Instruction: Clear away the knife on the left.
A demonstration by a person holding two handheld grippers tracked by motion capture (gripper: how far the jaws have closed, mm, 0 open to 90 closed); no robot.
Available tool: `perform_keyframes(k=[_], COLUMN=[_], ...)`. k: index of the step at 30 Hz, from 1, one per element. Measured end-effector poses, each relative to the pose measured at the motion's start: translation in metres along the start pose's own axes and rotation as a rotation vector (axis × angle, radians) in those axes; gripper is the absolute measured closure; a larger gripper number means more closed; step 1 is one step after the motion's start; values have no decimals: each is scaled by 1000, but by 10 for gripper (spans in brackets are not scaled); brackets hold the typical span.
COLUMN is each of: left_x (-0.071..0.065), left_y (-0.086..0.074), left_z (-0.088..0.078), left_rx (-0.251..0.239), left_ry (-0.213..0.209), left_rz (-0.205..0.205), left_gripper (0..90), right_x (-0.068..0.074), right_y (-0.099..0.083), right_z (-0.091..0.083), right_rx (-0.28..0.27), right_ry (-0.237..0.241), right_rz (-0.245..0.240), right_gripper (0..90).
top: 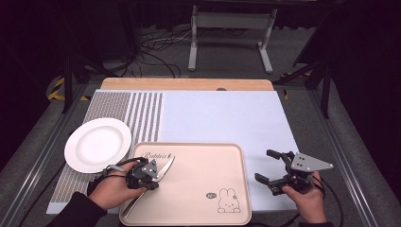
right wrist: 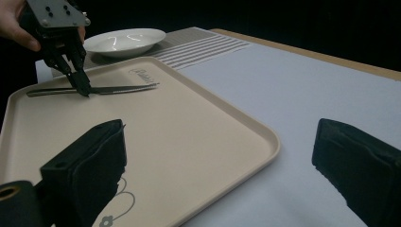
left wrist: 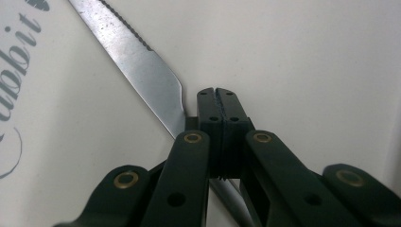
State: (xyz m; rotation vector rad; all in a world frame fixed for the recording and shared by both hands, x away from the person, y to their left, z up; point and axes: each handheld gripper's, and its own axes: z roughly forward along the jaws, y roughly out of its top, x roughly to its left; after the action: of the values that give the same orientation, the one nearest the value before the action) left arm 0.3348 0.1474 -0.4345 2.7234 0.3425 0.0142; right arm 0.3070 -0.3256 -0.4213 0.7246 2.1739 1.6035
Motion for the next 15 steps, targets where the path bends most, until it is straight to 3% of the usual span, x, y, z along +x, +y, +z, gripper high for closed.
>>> perform_keyframes(k=[9, 15], left_x=[5, 7], left_y=[-13, -18], left_z=[-4, -6], left_rx=[-17, -22], left_ry=[7, 11], left_rz=[-48, -58], left_gripper=[900, 900], right_x=[1, 1], right_y=[0, 0], right_z=[1, 1], right_rx=[6, 9], right_ry=[0, 1], right_rz=[-2, -3], right_gripper=[46, 46])
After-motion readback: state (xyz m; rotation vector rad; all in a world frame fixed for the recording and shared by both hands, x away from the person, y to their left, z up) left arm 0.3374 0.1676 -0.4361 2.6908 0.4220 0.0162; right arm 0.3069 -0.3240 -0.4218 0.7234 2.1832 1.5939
